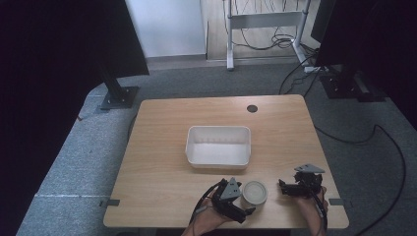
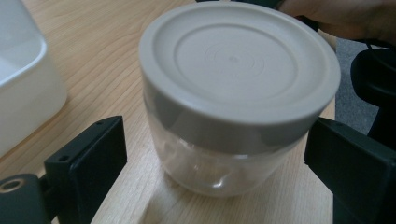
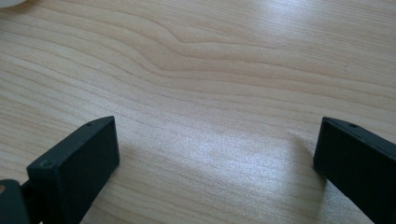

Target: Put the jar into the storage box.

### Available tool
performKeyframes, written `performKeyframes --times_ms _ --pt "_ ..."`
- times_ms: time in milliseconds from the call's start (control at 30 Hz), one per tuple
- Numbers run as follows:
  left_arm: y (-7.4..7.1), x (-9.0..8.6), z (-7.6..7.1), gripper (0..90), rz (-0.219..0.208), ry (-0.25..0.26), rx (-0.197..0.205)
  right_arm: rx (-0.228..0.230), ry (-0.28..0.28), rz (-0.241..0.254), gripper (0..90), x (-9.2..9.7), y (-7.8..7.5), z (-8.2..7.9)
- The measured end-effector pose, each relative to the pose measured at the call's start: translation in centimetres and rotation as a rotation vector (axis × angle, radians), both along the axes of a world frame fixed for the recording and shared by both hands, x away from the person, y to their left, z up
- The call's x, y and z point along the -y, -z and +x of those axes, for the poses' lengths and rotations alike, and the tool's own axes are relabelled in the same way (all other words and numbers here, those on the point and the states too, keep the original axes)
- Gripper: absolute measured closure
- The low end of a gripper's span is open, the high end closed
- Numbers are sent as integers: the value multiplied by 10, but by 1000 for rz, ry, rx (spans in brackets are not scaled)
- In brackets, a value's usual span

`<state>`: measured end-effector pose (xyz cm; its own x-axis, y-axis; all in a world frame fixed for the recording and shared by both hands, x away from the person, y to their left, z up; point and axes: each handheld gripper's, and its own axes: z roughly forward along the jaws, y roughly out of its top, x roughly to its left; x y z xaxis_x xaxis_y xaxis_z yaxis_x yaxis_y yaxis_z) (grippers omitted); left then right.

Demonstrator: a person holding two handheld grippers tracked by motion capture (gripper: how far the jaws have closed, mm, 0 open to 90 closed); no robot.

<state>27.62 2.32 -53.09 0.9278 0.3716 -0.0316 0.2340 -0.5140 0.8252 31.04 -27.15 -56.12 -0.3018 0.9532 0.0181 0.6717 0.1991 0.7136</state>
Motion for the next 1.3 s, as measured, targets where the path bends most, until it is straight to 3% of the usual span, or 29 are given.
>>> performKeyframes --times_ms 333,800,1033,1300 --pt "5 16 3 58 8 15 -16 0 -1 0 0 0 0 0" --pt "15 35 7 78 54 -20 -11 0 -2 0 0 0 0 0" --pt "14 36 5 101 67 -31 11 0 -2 -1 0 0 0 0" --pt "11 32 4 103 75 -47 9 0 -2 0 0 0 0 0"
